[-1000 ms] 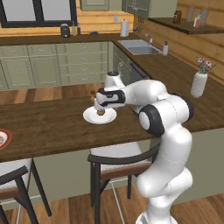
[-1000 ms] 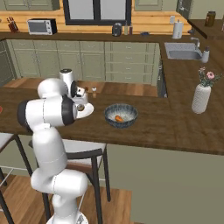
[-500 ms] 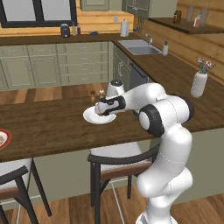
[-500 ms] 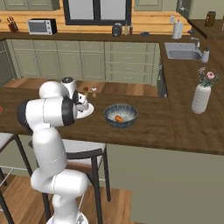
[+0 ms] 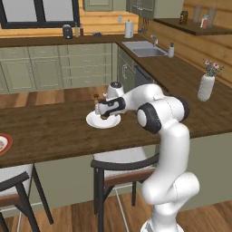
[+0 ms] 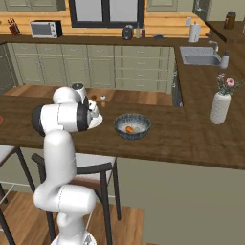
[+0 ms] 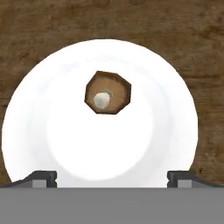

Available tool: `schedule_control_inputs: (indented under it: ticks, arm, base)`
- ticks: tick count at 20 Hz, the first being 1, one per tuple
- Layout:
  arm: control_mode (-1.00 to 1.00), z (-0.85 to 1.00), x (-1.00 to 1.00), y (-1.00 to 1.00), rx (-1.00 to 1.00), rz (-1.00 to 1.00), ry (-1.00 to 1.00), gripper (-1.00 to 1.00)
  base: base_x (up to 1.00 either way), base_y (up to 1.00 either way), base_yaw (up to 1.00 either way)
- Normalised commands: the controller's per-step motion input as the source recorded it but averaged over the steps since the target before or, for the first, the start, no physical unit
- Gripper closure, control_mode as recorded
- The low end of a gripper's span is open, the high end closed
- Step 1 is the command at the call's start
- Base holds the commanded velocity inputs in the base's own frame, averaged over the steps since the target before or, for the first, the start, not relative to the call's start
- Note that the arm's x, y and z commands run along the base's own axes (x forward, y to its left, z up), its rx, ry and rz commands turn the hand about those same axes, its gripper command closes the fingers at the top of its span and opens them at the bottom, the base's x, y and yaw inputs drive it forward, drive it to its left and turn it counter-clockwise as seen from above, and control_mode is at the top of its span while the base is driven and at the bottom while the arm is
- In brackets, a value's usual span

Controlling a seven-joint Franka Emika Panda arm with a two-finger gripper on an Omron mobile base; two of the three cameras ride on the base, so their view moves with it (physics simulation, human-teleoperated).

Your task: Pick the chicken drumstick and mushroom from their plates and place them in the bowl. Then put the bowl in the fridge.

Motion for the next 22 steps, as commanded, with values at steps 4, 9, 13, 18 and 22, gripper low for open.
schedule_control_inputs:
  ticks: [4,9,13,18,22]
  arm:
    - [-1.0,-0.36,0.41,0.0,0.0,0.0,0.01,-1.0]
    - [-1.0,-0.21,0.48,0.05,0.0,0.0,0.02,-1.0]
    - [-1.0,-0.08,0.38,0.03,0.0,0.0,0.02,-1.0]
    - [-1.0,-0.16,0.24,0.1,0.0,0.0,0.04,-1.0]
    - [-1.0,-0.21,0.13,0.09,0.0,0.0,0.04,-1.0]
  base:
    - [0.0,0.0,0.0]
    - [0.0,0.0,0.0]
    - [0.0,0.0,0.0]
    - [0.0,0.0,0.0]
    - [0.0,0.0,0.0]
